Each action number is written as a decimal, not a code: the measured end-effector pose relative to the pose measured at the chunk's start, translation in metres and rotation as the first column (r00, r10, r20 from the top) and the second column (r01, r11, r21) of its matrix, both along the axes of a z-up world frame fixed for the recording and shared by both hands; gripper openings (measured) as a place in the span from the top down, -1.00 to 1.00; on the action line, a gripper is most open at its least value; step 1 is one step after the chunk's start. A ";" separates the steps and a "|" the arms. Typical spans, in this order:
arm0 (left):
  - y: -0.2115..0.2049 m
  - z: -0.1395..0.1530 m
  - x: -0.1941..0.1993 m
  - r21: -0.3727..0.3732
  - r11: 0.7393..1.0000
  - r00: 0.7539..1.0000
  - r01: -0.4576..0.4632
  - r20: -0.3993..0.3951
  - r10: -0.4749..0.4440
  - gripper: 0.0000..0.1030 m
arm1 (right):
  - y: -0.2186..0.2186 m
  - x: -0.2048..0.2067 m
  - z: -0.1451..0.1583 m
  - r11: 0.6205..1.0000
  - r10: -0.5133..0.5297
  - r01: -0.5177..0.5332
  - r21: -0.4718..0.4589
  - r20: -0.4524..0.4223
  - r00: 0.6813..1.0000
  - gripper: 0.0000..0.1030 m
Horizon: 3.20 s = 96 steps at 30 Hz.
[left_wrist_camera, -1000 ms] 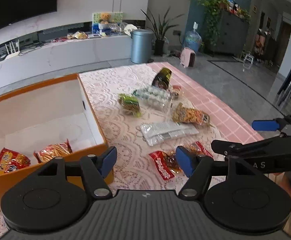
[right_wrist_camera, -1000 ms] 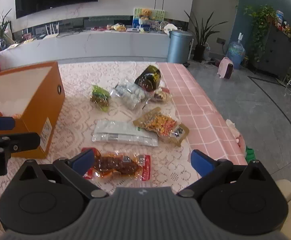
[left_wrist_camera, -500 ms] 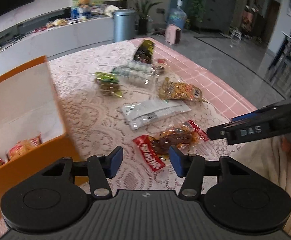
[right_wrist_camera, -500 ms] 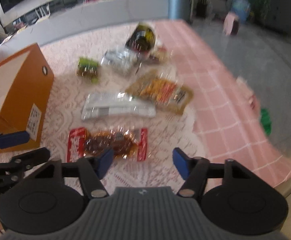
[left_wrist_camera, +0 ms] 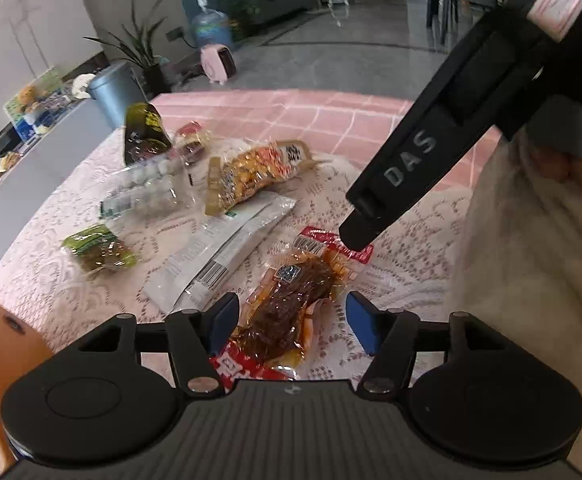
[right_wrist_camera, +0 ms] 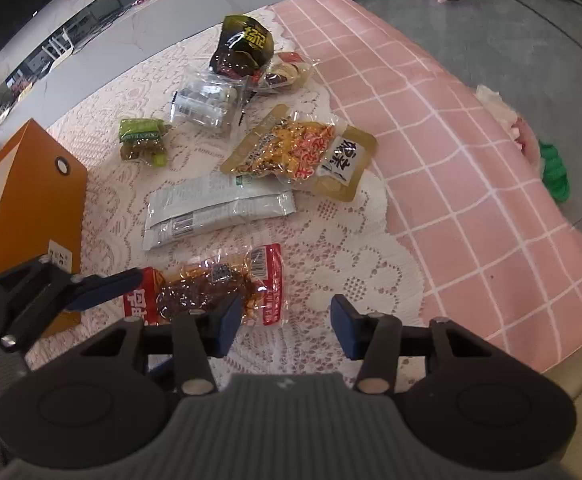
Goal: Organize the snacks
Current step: 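Grasp the red-labelled braised meat pack with the left tool, then lift the meat pack with left tool while right tool reaches for the peanut pack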
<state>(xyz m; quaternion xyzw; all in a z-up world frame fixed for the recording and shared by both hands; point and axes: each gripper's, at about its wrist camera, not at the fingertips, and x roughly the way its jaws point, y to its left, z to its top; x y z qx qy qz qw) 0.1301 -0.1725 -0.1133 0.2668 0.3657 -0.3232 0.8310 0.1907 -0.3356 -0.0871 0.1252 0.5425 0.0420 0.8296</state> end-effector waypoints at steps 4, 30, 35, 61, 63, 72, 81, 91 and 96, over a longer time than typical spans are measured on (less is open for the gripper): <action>-0.003 -0.013 0.013 0.062 0.997 0.999 0.033 -0.024 -0.032 -0.42 | -0.003 0.005 -0.006 0.999 -0.013 0.014 0.041 -0.024 1.000 0.04; 0.012 0.003 0.042 -0.101 0.966 0.953 -0.237 -0.216 0.211 0.22 | -0.005 0.008 -0.007 0.997 -0.032 0.032 0.063 -0.005 0.999 0.03; 0.026 0.021 0.034 -0.177 0.943 0.945 -0.280 -0.225 0.238 0.94 | -0.006 0.010 0.003 0.999 0.009 -0.011 0.049 0.029 1.000 -0.17; 0.034 0.032 0.053 -0.107 0.978 0.972 -0.181 -0.168 0.161 0.77 | 0.026 0.061 -0.016 0.971 0.231 -0.232 0.050 0.021 0.973 0.35; 0.030 0.028 0.055 -0.088 0.983 0.973 -0.159 -0.186 0.141 0.67 | 0.024 0.061 -0.018 0.973 0.224 -0.225 0.060 0.017 0.974 0.35; 0.016 0.007 0.070 -0.013 0.990 0.966 -0.141 -0.221 0.134 0.47 | 0.023 0.060 -0.019 0.973 0.220 -0.221 0.071 0.021 0.975 0.35; 0.027 0.021 0.068 -0.078 0.966 0.952 -0.246 -0.206 0.226 0.69 | 0.018 0.057 -0.008 0.967 0.250 -0.253 0.041 0.066 0.966 0.19; 0.037 0.040 0.077 -0.146 0.922 0.924 -0.359 -0.198 0.328 0.69 | -0.005 0.081 0.006 0.958 0.287 -0.274 -0.088 0.210 0.935 -0.53; 0.042 0.037 0.084 -0.158 0.901 0.904 -0.404 -0.219 0.367 0.69 | 0.013 0.094 -0.001 0.852 0.477 -0.406 -0.330 0.171 0.862 -0.53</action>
